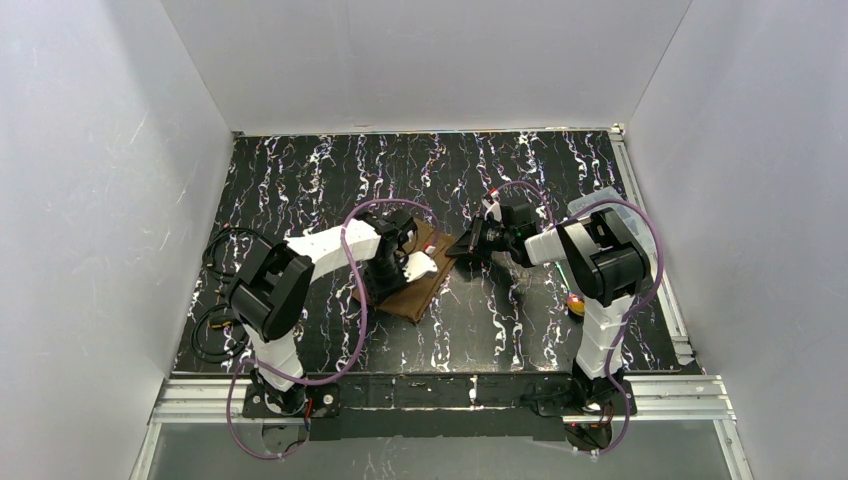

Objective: Fold the napkin into a case and place the utensils inside
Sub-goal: Rotate the 2/3-rectangle-folded napkin at the center of the board.

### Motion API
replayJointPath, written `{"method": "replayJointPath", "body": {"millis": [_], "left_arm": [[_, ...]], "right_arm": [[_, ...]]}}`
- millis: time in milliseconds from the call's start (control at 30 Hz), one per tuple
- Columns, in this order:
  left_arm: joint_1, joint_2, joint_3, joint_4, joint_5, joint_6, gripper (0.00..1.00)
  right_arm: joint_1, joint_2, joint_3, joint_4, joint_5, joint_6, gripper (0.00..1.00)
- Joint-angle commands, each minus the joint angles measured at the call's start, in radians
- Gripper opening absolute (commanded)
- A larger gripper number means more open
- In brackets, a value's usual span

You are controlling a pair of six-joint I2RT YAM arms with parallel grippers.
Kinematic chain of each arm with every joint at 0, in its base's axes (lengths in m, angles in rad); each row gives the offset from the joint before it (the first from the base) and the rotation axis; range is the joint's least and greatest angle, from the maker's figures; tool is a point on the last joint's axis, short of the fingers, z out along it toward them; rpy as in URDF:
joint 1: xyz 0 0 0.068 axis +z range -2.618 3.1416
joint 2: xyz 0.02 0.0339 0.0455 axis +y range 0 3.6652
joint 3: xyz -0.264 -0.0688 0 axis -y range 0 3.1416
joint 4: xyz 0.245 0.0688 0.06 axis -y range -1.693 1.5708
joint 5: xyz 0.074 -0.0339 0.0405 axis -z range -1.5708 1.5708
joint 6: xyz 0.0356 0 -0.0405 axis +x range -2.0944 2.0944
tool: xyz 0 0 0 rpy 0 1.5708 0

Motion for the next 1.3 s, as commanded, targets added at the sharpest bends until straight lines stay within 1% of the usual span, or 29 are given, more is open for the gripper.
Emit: {"method": "replayJointPath", "body": {"millis": [0,67,167,267,333,433,633,667,767,867,933,1067,1167,1233,1267], "left_arm": [[-0.017,-0.009,-0.045,-0.034,-0.018,0.019,0.00],[-0.020,0.002,-0.050,-0.027,-0.031,0.021,0.00],[-0.022,0.008,-0.052,-0.018,-0.047,0.027,0.00],[-0.028,0.010,-0.059,-0.009,-0.063,0.037,0.00],[-0.032,0.011,-0.060,-0.004,-0.073,0.043,0.00],[-0.037,0.014,-0.066,0.005,-0.089,0.051,0.00],[-0.055,0.005,-0.101,0.033,-0.139,0.098,0.00],[-0.056,0.005,-0.107,0.037,-0.169,0.106,0.00],[-0.057,0.010,-0.115,0.039,-0.184,0.117,0.01],[-0.057,0.011,-0.111,0.038,-0.178,0.109,0.02],[-0.057,0.011,-0.099,0.028,-0.166,0.098,0.05],[-0.057,-0.015,-0.066,-0.003,-0.130,0.096,0.05],[-0.057,-0.046,-0.022,-0.060,-0.088,0.096,0.05],[-0.064,-0.054,0.041,-0.121,-0.068,0.096,0.05],[-0.068,-0.057,0.075,-0.149,-0.062,0.077,0.22]], "right_arm": [[-0.005,-0.005,-0.031,-0.062,0.036,-0.009,0.15],[-0.011,-0.043,-0.023,-0.074,0.028,-0.005,0.16],[-0.024,-0.116,0.015,-0.135,0.017,-0.021,0.18],[-0.028,-0.163,0.110,-0.253,0.017,-0.083,0.21],[-0.027,-0.162,0.164,-0.284,0.009,-0.098,0.23],[-0.013,-0.105,0.244,-0.290,-0.021,-0.107,0.23],[0.077,0.068,0.428,-0.290,-0.053,-0.117,0.23],[0.082,0.086,0.452,-0.283,-0.058,-0.109,0.23],[0.094,0.168,0.503,-0.268,-0.071,-0.090,0.22],[0.095,0.226,0.519,-0.273,-0.065,-0.095,0.21],[0.095,0.252,0.518,-0.287,-0.057,-0.111,0.20],[0.093,0.272,0.484,-0.281,-0.043,-0.123,0.20],[0.093,0.253,0.430,-0.201,-0.048,-0.084,0.20],[0.095,0.228,0.389,-0.130,-0.044,-0.050,0.20],[0.095,0.219,0.382,-0.117,-0.045,-0.040,0.20]]}}
